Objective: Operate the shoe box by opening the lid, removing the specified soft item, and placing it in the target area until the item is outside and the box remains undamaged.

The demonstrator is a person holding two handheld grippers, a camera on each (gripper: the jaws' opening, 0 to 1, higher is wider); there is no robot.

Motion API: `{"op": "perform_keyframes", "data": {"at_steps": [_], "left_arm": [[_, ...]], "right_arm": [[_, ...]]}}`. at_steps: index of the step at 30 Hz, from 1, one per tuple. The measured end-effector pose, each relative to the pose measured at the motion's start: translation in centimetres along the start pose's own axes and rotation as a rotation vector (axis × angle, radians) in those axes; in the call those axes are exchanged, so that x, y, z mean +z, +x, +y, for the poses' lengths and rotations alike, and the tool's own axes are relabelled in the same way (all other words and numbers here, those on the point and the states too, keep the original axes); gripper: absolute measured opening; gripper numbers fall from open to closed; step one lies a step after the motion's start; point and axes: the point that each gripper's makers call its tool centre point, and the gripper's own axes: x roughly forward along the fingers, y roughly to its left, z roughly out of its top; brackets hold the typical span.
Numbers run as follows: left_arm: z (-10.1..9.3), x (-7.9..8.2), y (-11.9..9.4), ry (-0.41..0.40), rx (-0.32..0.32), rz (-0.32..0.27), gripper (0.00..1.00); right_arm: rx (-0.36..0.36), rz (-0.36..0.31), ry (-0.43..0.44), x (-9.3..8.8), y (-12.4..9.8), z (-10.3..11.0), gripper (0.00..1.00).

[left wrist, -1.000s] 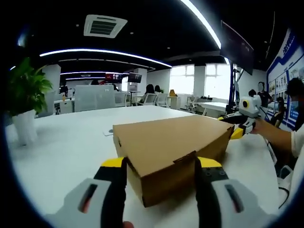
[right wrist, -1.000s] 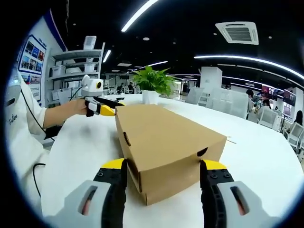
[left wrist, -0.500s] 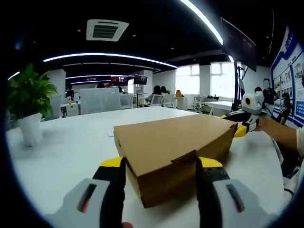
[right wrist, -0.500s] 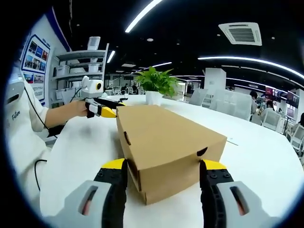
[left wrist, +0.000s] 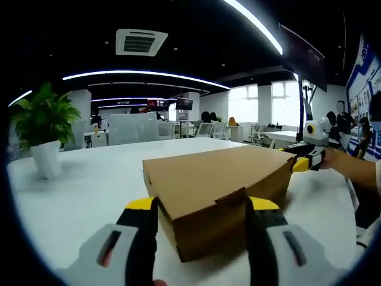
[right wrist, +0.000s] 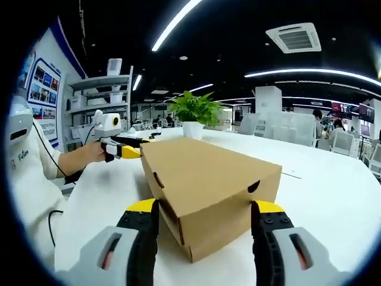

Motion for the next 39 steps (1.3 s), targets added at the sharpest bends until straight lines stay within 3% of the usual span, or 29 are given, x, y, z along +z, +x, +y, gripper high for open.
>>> {"op": "perform_keyframes", "data": {"at_steps": [6,25,39], "left_arm": [[-0.8,-0.1,-0.6,0.041,0.017,0.008,0.58],[-0.7,-0.2,-0.6,0.053,0.017,0.007,0.58],[-2.2,-0.6,-1.8,0.052,-0.001,-0.006,0.57]], "right_arm": [[-0.04,0.013,-0.044,-0.3,0.4,-0.1,0.69],[-0.042,0.026,-0.045,-0.3,0.2,0.2,0.67],[-0.059,-0.005,-0.044,-0.8,-1.7,1.5,0.66]]}}
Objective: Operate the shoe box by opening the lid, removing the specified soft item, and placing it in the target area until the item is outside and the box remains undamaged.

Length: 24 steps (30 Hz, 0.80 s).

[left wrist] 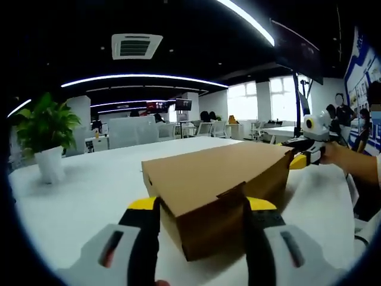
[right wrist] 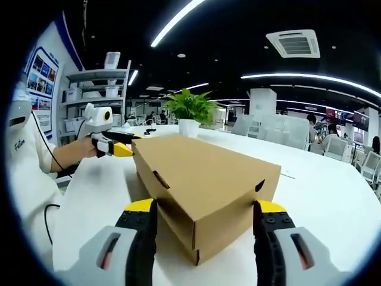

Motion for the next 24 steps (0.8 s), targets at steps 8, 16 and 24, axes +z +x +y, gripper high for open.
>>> {"op": "perform_keyframes", "data": {"at_steps": [8,16,24], "left_arm": [[-0.4,0.1,-0.7,0.001,-0.004,-0.004,0.57],[-1.3,-0.2,-1.6,0.006,-0.014,-0.014,0.57],[-1.7,-0.2,-2.2,0.004,-0.006,-0.026,0.56]], "right_arm": [[-0.001,0.006,0.0,-0.1,-0.7,0.7,0.66],[-0.007,-0.016,0.003,-0.2,-1.6,1.7,0.66],[0.0,-0.019,0.004,-0.3,-1.9,2.0,0.66]]}}
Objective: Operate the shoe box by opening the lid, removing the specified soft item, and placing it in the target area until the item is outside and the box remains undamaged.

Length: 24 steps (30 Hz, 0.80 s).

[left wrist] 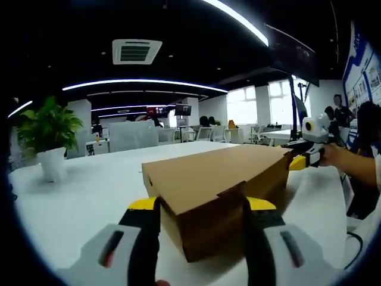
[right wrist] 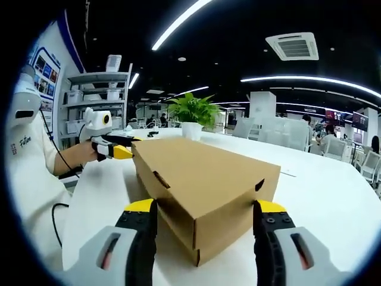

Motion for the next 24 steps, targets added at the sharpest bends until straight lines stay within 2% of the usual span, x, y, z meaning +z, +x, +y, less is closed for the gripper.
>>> {"op": "perform_keyframes", "data": {"at_steps": [5,15,21,24], "left_arm": [[-0.3,-0.1,-0.6,0.002,-0.005,0.002,0.57],[-0.8,-0.2,-1.2,-0.003,0.006,-0.032,0.57],[-0.6,-0.3,-1.3,0.038,-0.018,-0.031,0.56],[-0.6,-0.3,-1.3,0.041,-0.022,-0.037,0.56]], "right_arm": [[-0.006,0.001,-0.005,-0.1,-0.5,0.7,0.66],[0.0,-0.02,-0.001,-0.1,-0.7,1.0,0.66],[-0.006,-0.053,0.002,-0.2,-0.8,0.9,0.68],[-0.022,-0.047,0.01,-0.1,-0.8,1.0,0.68]]}}
